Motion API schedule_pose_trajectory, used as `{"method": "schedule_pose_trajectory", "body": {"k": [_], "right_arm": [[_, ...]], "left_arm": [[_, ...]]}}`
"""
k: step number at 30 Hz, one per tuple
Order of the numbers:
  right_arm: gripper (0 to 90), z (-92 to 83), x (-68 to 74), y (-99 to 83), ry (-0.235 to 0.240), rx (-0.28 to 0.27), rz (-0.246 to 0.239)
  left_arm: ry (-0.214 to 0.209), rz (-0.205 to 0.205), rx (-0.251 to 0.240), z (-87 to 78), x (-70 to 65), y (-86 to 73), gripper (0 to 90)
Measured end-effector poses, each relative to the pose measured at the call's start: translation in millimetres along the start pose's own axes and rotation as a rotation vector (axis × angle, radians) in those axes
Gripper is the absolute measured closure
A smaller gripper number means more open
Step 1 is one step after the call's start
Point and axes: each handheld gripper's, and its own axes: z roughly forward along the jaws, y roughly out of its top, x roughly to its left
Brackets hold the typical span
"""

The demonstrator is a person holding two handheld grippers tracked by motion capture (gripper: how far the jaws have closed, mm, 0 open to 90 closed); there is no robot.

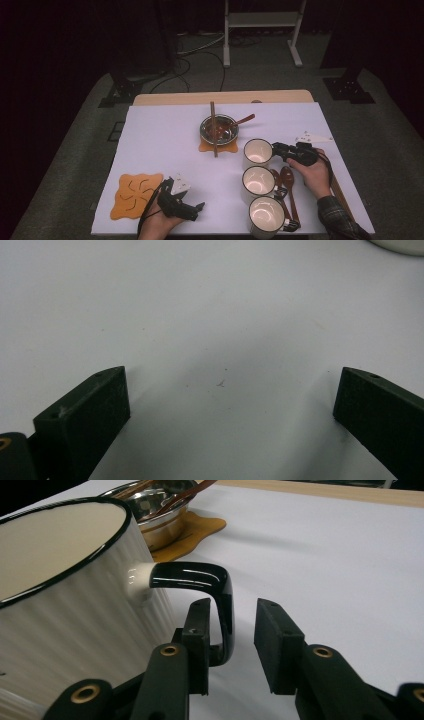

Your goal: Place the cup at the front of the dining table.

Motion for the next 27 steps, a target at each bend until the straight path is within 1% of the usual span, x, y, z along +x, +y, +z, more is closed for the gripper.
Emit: {"method": "schedule_pose_trajectory", "body": {"k": [4, 9, 18, 22, 27], "right_arm": [[69.4, 1.7, 0.6, -0.7, -0.005, -0.008, -0.004], [72.7, 2.9, 3.0, -0.1, -0.019, -0.036, -0.01], [77.5, 6.3, 4.9, -2.0, -0.025, -0.053, -0.004], [80.5, 6.9, 6.2, -2.3, -0.026, -0.064, -0.01], [81.5, 7.2, 8.0, -2.6, -0.037, -0.07, -0.013]], "left_arm": [[0.0, 0.0, 0.0, 0.0, 0.1, 0.0, 0.4], [0.0, 0.0, 0.0, 0.0, 0.0, 0.0, 0.4], [0.0, -0.001, 0.0, 0.0, 0.0, 0.0, 0.4], [-0.001, -0.003, 0.0, 0.0, -0.1, 0.0, 0.4], [-0.001, -0.003, 0.0, 0.0, -0.1, 0.0, 0.4]]}}
